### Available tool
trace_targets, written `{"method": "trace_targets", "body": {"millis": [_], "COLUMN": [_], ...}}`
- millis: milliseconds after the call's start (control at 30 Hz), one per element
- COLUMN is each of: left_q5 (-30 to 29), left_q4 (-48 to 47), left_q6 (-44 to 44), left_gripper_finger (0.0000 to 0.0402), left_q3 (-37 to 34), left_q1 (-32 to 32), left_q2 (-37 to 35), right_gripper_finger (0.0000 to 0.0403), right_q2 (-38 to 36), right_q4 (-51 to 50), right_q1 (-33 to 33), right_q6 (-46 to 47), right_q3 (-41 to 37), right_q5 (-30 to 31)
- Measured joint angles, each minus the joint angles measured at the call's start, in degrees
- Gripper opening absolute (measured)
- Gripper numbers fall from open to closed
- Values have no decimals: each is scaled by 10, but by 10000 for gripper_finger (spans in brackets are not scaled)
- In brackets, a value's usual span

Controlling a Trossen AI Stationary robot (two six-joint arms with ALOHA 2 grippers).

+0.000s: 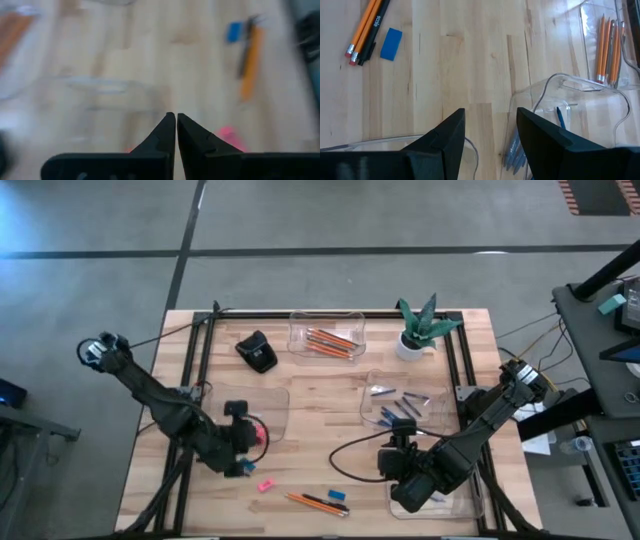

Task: Sort crayons/erasers/pens/pencils in bins
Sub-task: Put the pink eraser into the middle left transparent bin

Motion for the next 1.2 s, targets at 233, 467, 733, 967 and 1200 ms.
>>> {"method": "trace_targets", "body": {"millis": [233,467,733,967,1200], "left_q5": [80,142,228,242,222], "left_q4": [94,99,123,129,137], "left_q6": [-59,-120,-205,-320,-331], "left_gripper_finger": [16,88,156,160,160], "left_q3": [-1,-1,-1,0,4], "left_q1": [-8,-25,-28,-28,-26], "left_q2": [48,134,217,269,311], "right_gripper_finger": [171,171,171,171,171], "right_q2": [0,0,0,0,0], "right_q4": [8,28,30,30,31], "right_q1": [-2,-3,-3,-3,-3], "right_q6": [0,0,0,0,0], "right_q3": [0,0,0,0,0], "right_q5": [2,2,2,2,2]}}
